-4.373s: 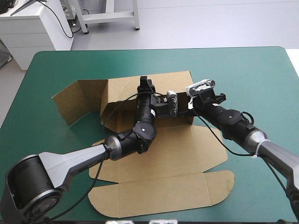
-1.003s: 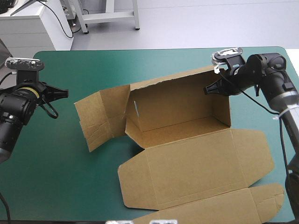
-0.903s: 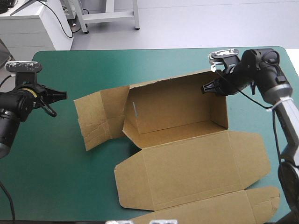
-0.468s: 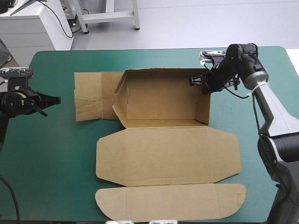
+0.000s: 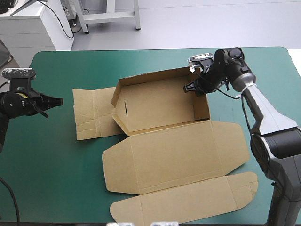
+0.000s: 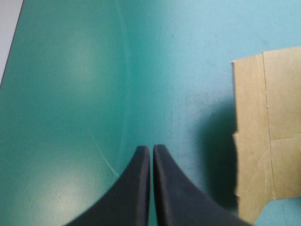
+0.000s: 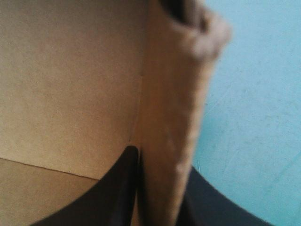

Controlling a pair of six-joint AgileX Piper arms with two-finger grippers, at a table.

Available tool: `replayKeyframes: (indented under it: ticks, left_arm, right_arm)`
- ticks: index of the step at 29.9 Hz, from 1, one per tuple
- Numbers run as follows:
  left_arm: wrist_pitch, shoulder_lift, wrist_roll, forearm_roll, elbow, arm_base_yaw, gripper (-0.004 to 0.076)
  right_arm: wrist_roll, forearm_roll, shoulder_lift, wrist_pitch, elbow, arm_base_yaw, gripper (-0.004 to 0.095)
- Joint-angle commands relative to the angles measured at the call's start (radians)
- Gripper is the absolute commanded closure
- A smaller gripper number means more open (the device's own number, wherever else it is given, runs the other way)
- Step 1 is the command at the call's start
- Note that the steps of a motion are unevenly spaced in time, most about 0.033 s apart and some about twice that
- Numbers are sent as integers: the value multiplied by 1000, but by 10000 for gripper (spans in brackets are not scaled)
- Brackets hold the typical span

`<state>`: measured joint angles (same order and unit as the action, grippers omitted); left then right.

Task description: Fold the box

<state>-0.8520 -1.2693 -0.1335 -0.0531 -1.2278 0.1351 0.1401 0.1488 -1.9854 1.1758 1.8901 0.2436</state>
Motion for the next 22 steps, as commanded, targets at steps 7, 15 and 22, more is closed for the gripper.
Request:
replayKeyframes:
  ticks: [7, 15, 22]
  left_arm:
    - [9, -1, -13, -11, -32, 1, 721]
    - [-11, -39, -13, -15, -32, 1, 721]
    - [-20, -39, -25, -15, -32, 1, 721]
  right_arm:
    - [-1, -35, 50, -9, 82, 4, 421]
    - [-29, -60, 55, 67, 346, 4, 424]
    - [-56, -60, 48, 69, 332, 4, 424]
